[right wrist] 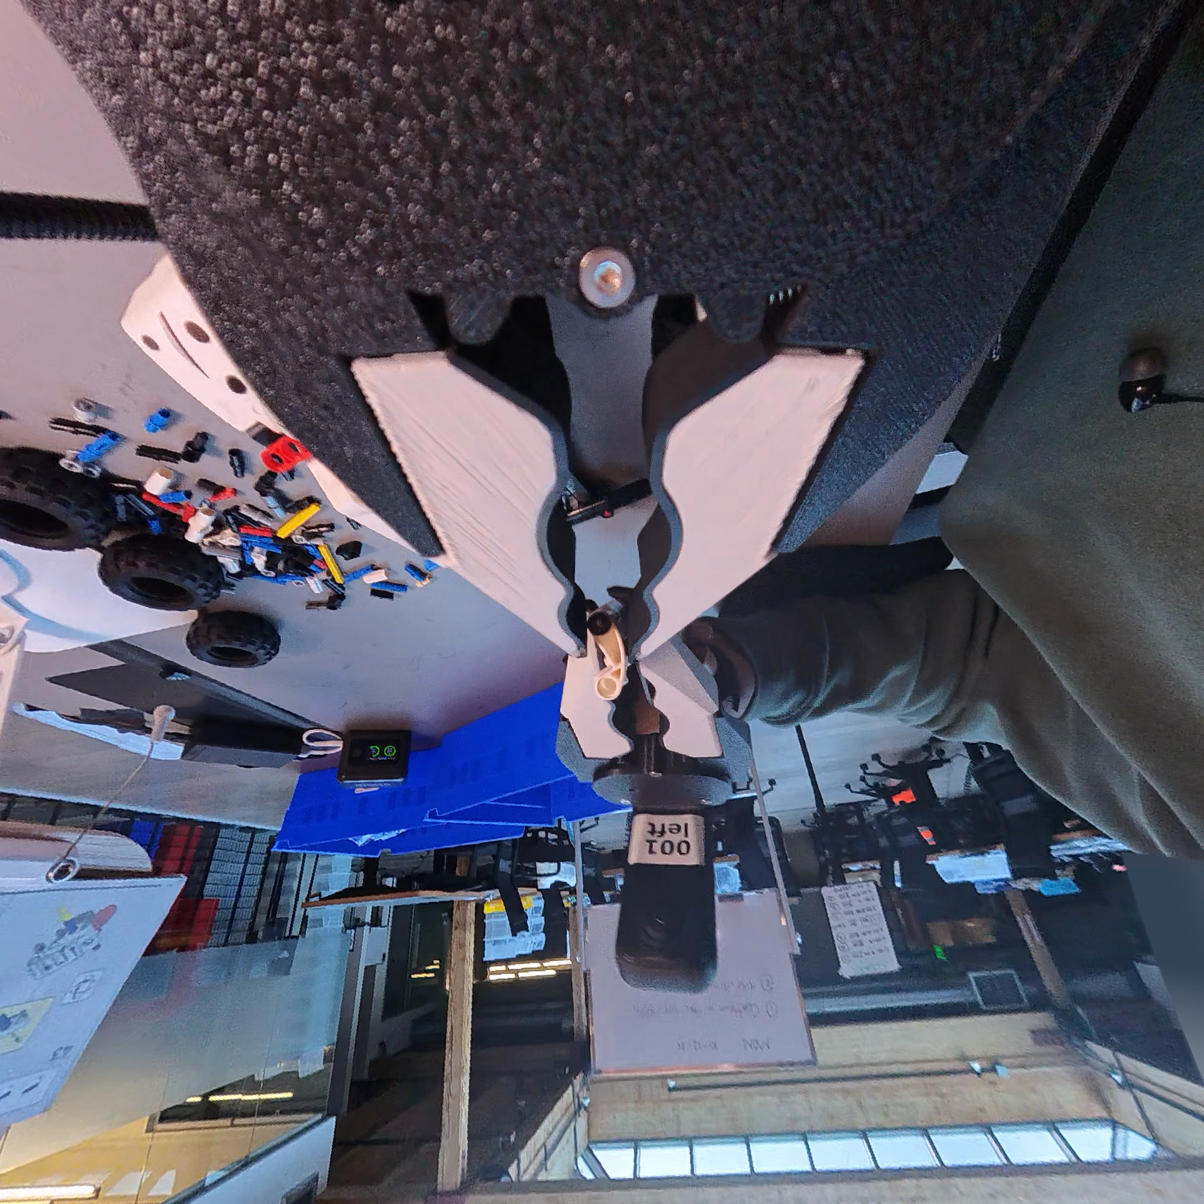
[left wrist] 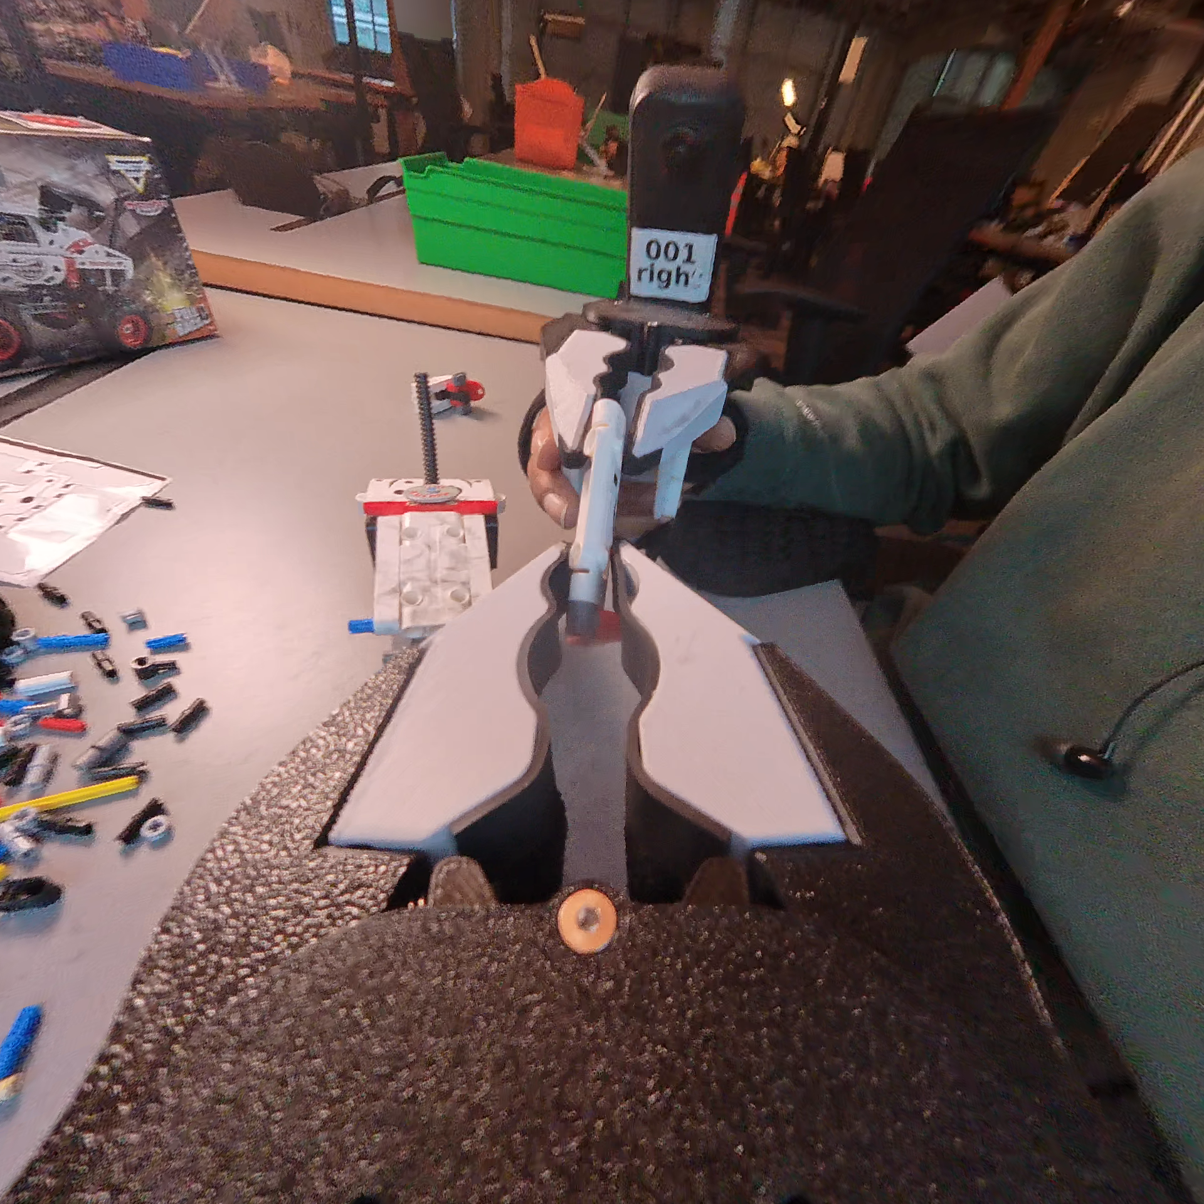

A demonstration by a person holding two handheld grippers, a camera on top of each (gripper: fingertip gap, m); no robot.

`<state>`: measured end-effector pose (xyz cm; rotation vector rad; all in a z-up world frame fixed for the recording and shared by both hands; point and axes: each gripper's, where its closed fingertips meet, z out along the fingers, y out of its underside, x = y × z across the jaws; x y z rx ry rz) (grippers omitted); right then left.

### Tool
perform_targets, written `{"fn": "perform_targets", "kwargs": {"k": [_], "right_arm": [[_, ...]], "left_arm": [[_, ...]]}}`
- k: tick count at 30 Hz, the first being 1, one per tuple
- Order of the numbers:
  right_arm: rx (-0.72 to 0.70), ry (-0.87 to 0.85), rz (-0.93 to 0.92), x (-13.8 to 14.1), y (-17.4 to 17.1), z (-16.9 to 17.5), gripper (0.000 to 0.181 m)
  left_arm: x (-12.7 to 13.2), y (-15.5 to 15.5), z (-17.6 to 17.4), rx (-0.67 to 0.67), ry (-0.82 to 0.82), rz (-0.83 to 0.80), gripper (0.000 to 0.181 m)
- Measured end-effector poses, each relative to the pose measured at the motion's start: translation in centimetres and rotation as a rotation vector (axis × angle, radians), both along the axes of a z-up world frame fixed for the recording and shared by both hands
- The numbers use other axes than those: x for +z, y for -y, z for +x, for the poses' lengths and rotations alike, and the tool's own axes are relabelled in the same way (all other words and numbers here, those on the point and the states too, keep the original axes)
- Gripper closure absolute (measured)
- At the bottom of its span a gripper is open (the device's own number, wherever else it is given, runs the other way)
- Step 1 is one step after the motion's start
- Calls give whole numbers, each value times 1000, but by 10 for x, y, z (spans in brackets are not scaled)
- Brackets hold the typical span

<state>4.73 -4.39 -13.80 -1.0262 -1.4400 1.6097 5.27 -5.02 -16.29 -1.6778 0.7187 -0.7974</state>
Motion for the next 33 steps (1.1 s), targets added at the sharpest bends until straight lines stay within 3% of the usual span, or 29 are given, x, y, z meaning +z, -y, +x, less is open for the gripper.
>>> {"fn": "perform_targets", "kwargs": {"k": [7,10,16,20,25,28,31,32,33], "right_arm": [[-23,98,89,-19,-4,-1,158],[-41,124,202,-30,-2,-2,172],[-64,50,344,-26,-1,-1,174],[-148,-48,518,-20,-1,3,174],[-310,-179,915,-18,6,0,174],[-345,-244,1073,-15,18,-1,175],[-362,-284,1204,-14,25,-1,175],[-355,-282,1231,-17,26,-2,176],[-351,-276,1250,-20,27,-3,176]], "left_arm": [[-26,-5,-4,66,-278,59,171],[-33,-8,-6,87,-350,76,171],[-25,-11,-10,123,-323,121,167],[-10,-8,-13,102,-147,85,153],[15,-7,-21,14,319,-164,132],[16,-6,-25,-49,518,-331,133],[8,-4,-20,-99,575,-447,130],[8,-1,-17,-122,584,-466,134],[11,3,-13,-162,593,-465,150]]}}
